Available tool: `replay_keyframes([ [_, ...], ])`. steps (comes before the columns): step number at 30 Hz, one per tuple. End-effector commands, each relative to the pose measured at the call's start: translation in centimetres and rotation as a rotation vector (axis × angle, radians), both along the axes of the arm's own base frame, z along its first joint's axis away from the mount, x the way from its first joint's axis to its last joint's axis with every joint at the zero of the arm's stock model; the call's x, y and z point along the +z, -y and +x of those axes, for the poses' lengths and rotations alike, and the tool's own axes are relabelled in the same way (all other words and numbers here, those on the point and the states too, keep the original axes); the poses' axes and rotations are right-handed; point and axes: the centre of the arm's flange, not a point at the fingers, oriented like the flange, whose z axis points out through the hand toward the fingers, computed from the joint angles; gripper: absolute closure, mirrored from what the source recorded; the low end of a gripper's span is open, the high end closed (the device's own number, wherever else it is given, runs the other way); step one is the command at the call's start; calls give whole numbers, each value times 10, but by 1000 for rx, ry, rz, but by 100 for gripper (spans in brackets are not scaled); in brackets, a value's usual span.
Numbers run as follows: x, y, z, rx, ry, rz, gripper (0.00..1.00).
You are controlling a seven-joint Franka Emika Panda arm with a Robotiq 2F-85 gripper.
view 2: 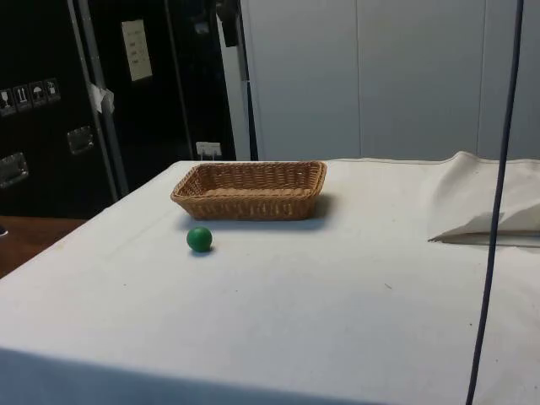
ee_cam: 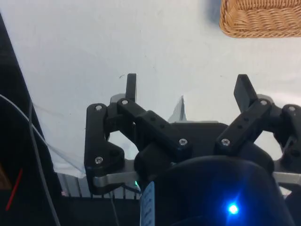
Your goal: Pick up the ball and place it into the basket.
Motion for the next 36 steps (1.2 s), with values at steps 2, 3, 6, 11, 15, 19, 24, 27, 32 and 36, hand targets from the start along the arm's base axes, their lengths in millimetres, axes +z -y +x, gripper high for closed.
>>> replay_keyframes([
  [2,-1,-1,1,-1,8,-4,0],
  [3,-2,-1,2,0,10,-5,0],
  [6,-4,-3,4,0,21,-6,0],
  [11,-8,-6,9,2,44,-10,0],
  [15,-10,-9,13,5,74,-12,0],
  [19,-14,-14,17,12,107,-15,0],
  [24,-19,-18,19,17,127,-16,0],
  [27,-29,-20,19,24,143,-15,0],
  [32,-40,-21,20,29,153,-15,0],
  [36,-55,-23,23,35,159,-15,0],
])
